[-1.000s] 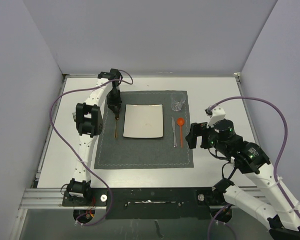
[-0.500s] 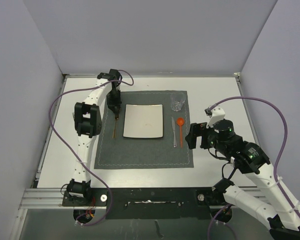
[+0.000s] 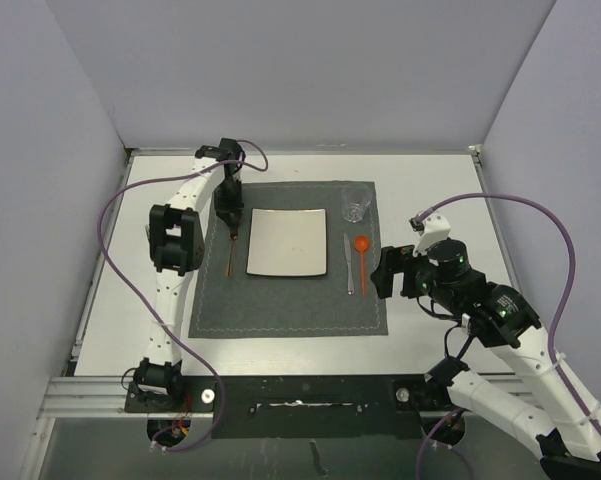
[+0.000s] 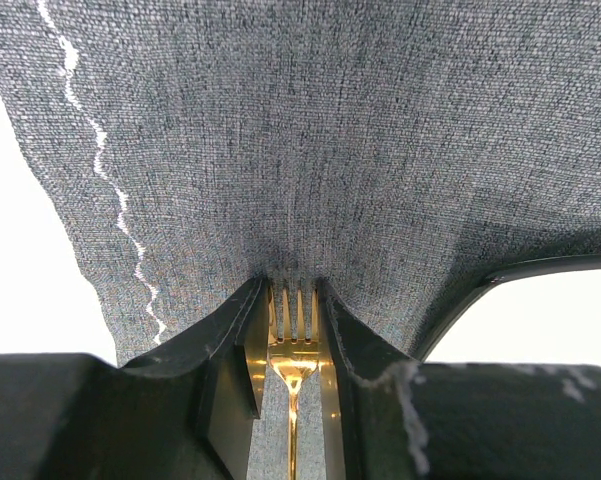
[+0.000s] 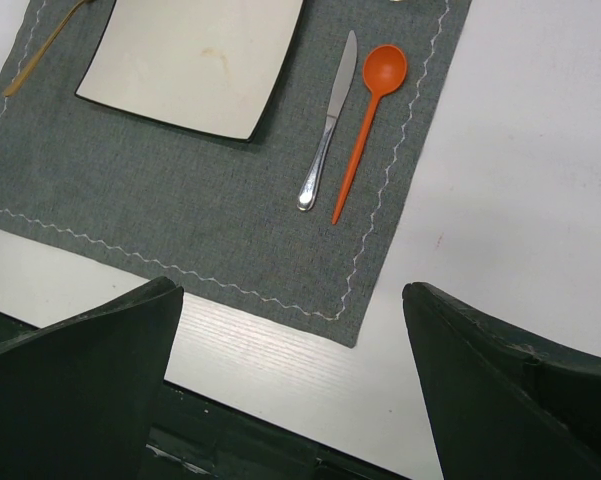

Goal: Set the dinner table for one person
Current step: Adjust the fork on the napkin.

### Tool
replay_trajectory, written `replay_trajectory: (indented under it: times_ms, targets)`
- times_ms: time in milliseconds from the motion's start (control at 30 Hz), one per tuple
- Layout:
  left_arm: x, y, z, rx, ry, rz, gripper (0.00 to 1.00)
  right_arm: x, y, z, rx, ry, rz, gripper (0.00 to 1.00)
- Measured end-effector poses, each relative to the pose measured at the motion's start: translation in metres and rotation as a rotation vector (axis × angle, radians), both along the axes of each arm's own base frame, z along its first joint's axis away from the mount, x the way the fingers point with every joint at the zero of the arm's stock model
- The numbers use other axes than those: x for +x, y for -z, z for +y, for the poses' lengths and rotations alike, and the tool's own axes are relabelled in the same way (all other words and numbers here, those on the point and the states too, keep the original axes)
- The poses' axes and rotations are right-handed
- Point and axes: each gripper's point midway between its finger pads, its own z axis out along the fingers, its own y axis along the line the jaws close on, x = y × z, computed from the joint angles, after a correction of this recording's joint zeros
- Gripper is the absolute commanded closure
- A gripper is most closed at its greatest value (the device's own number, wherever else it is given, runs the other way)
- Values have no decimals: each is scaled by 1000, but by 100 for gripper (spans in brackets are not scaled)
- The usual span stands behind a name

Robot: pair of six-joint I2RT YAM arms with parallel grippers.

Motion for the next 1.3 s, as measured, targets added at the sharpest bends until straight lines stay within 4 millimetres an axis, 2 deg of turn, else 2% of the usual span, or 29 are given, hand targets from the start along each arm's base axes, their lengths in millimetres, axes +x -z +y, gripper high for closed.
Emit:
replay_trajectory:
  times_ms: [67,167,233,667,1067,1300]
  targets:
    - [0,0,0,4,0,-1,71,0,0,0,0,0,0,2]
    - [0,0,2,11,-1,-1,57,0,0,0,0,0,0,2]
    - [-1,0,4,24,-4,0,54,0,0,0,0,0,0,2]
    - [-3,-1,9,38,-17,-3,53,-1,0,2,2,-10,1,2]
    - [-20,-1,9,38,-47,32,53,0,-3,6,20,-22,-10,2]
    - [-20,-2,9,37,-57,32,50,0,-4,7,24,-28,-11,2]
